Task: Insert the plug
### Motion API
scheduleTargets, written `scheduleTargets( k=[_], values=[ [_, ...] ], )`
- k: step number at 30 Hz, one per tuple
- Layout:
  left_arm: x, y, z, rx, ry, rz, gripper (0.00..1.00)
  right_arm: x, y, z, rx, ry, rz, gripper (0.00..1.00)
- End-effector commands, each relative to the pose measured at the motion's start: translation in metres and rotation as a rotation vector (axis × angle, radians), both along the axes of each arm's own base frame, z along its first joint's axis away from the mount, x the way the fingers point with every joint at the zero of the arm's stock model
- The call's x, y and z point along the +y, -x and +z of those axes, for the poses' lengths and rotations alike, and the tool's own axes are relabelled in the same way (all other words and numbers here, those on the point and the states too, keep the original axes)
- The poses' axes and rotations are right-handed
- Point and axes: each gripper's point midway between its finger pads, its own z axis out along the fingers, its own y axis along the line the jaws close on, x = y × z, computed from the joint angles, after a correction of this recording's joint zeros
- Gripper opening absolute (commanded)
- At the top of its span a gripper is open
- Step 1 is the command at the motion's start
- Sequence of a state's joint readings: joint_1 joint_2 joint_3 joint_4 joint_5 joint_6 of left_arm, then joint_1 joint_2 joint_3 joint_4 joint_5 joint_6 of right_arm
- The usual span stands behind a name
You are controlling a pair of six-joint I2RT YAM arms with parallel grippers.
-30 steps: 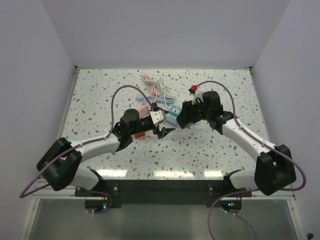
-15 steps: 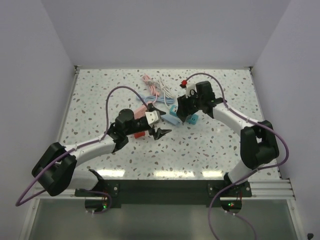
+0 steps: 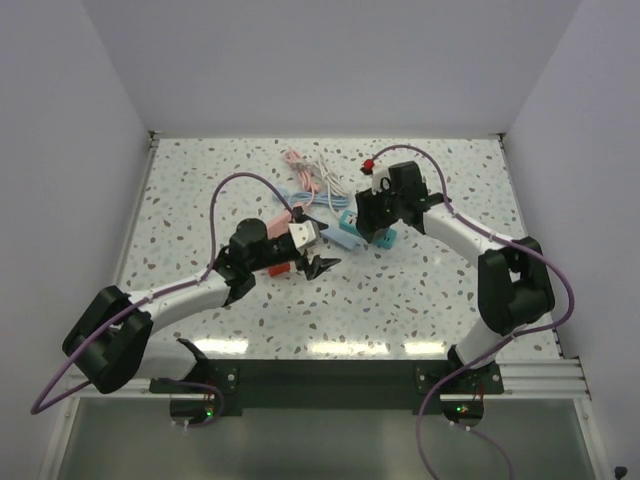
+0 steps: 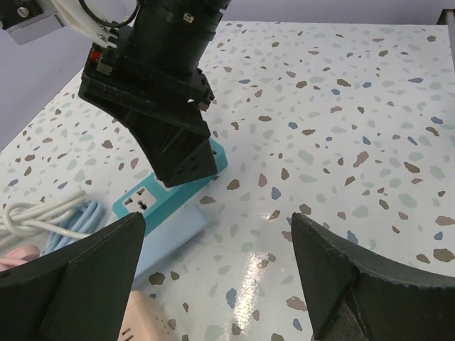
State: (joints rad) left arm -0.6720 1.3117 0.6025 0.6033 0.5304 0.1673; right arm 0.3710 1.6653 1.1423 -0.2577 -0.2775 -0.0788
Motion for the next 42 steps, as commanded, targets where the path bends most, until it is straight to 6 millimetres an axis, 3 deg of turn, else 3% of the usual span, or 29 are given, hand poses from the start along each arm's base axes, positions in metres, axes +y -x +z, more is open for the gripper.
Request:
scheduleTargets(
  k=[1,8,17,26,32,42],
  values=[
    [0.008,-0.009,0.009,-0.008,0.025,0.062,0.89,-0.012,-0.024,0.022,-0.061,0.012,-0.178,0.00],
    [0.016,-0.017,0.012,-0.006,0.042,0.139,0.89,-0.027,-0.032,0.015,-0.038,-0.018,-0.416,0.00],
    [0.019,-0.017,0.014,-0.015,0.044,0.149,0.90,-0.025,-0.039,0.020,-0.050,-0.064,-0.460,0.00],
    [0.017,-0.015,0.009,-0.015,0.028,0.122,0.91,0.002,-0.036,0.012,-0.061,-0.037,-0.172,0.00],
    [0.010,-0.029,-0.004,0.065,0.001,0.153,0.91,0.005,-0.039,0.010,-0.084,0.004,-0.075,0.00],
    [0.009,-0.029,-0.008,0.080,-0.010,0.150,0.91,0.009,-0.042,0.004,-0.137,0.057,0.067,0.00]
  ],
)
